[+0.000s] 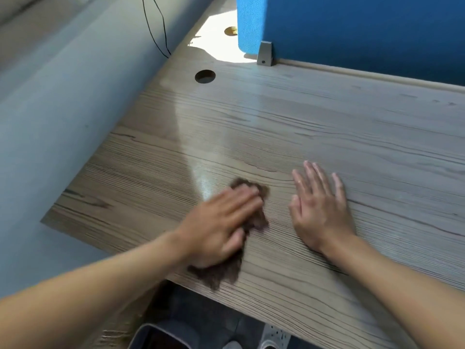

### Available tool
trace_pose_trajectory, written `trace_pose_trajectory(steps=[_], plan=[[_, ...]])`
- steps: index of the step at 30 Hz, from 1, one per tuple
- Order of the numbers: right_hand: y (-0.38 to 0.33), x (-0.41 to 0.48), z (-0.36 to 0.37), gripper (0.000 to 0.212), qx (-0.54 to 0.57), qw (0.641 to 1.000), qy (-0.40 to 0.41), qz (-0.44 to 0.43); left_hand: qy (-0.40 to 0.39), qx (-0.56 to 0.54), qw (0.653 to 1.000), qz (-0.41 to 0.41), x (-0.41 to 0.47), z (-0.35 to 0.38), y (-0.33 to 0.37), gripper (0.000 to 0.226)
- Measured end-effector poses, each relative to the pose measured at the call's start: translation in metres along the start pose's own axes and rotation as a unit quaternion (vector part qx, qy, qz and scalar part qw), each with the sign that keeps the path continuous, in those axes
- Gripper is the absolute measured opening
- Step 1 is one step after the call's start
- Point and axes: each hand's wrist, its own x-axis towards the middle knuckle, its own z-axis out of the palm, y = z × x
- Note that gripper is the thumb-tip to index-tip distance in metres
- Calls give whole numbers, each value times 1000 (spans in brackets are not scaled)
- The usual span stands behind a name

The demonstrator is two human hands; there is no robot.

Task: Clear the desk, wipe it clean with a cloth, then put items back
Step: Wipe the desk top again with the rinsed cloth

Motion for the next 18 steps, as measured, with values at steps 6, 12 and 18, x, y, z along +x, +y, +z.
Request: trace_pose_trajectory(steps=[6,12,18], plan=[[0,0,1,69,-6,1000,-5,5,13,32,974,-226,3,4,6,69],[-2,0,1,68,-16,1000,0,7,-22,17,993,-111,-33,4,39,69],[-64,-22,-22,55,15,999,34,9,51,-61,932,-353,-45,-29,-60,64]])
